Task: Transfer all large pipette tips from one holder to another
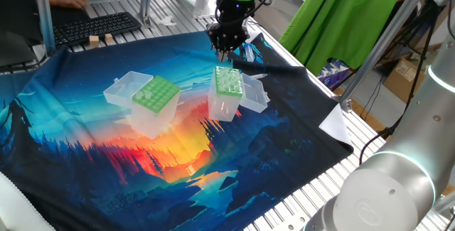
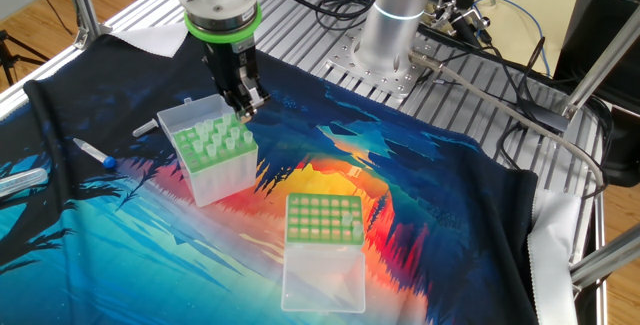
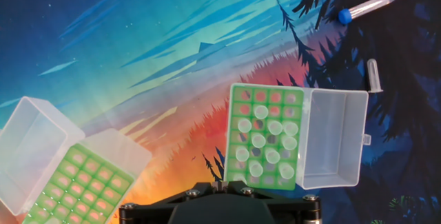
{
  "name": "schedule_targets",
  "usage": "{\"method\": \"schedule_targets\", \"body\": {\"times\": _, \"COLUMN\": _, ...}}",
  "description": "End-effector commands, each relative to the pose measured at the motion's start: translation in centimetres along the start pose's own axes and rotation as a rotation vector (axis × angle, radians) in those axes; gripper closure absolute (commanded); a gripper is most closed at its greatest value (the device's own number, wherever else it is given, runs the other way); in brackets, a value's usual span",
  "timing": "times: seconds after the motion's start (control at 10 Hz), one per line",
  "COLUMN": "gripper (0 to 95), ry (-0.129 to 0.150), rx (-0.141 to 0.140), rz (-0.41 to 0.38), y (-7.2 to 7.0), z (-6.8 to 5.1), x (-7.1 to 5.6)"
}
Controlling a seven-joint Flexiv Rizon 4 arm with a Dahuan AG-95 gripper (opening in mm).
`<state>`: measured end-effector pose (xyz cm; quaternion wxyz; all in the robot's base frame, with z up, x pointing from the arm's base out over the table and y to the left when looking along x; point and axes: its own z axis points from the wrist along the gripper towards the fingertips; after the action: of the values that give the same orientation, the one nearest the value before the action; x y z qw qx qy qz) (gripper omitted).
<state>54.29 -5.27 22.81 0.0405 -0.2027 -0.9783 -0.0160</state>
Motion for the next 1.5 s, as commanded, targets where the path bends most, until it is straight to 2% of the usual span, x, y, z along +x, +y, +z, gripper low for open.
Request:
{"method": "schedule_targets", "body": {"times": 0.1, "gripper": 95.0, "ry": 0.001, "rx": -0.001, "rz": 0.000, "y": 0.0, "z": 0.0, "x": 0.0}}
{"method": "schedule_targets", "body": {"times": 0.6, "gripper": 95.0, "ry": 0.000, "rx": -0.007, "rz": 0.016, "y": 0.0, "z": 0.1, "x": 0.3}}
{"method": "schedule_targets", "body": {"times": 0.8, "gripper": 95.0, "ry": 0.006, "rx": -0.020, "rz": 0.053, "y": 0.2, "z": 0.1, "x": 0.9}}
{"method": "schedule_targets", "body": {"times": 1.1, "gripper": 95.0, "ry": 0.011, "rx": -0.048, "rz": 0.062, "y": 0.3, "z": 0.3, "x": 1.6}}
{"method": "schedule_targets", "body": {"times": 1.3, "gripper": 95.0, "ry": 0.010, "rx": -0.051, "rz": 0.071, "y": 0.7, "z": 0.4, "x": 1.8}}
{"method": "schedule_targets", "body": {"times": 1.4, "gripper": 95.0, "ry": 0.007, "rx": -0.052, "rz": 0.061, "y": 0.9, "z": 0.5, "x": 1.9}}
{"method": "schedule_targets", "body": {"times": 1.5, "gripper": 95.0, "ry": -0.015, "rx": -0.060, "rz": 0.057, "y": 1.2, "z": 0.7, "x": 1.9}}
